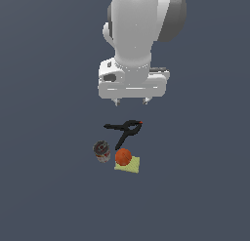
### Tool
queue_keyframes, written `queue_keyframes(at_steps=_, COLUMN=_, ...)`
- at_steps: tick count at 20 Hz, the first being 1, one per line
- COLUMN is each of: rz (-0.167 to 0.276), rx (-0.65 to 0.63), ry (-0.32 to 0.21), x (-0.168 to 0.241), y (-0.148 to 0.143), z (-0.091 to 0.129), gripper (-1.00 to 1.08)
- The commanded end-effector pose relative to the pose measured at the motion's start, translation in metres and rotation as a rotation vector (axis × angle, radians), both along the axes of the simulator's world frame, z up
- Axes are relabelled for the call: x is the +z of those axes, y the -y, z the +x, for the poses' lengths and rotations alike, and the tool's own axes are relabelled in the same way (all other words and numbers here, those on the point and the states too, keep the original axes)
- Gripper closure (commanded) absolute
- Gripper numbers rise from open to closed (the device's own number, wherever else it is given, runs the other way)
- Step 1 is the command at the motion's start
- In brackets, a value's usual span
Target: Pick up a designated object from a clutter of objects.
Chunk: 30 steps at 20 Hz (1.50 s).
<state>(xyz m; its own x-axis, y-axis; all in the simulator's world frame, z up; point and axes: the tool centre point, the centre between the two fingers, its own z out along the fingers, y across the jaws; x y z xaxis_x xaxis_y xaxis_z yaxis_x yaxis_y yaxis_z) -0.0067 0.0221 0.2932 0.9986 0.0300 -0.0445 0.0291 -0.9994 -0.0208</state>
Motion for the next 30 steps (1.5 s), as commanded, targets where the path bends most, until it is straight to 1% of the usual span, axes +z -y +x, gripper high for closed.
queue_keyframes(at_steps=1, rz=0.000, rx=0.000, ry=0.000, x=0.000, y=0.000, z=0.000, gripper=-0.92)
queue_keyframes(at_steps=4, rz=-0.002, rx=0.010, ry=-0.001, x=-0.001, y=-0.004, z=0.000, gripper=-0.92)
queue_keyframes(at_steps=10, rz=-0.015, rx=0.068, ry=-0.009, x=-0.008, y=-0.026, z=-0.004, gripper=-0.92)
queue_keyframes(at_steps=16, rz=-0.015, rx=0.067, ry=-0.009, x=-0.008, y=-0.027, z=-0.004, gripper=-0.92)
queue_keyframes(at_steps=23, rz=-0.012, rx=-0.004, ry=-0.004, x=-0.024, y=-0.023, z=0.011, gripper=-0.92)
queue_keyframes(at_steps=30, rz=-0.009, rx=-0.156, ry=0.005, x=-0.060, y=-0.011, z=0.040, gripper=-0.92)
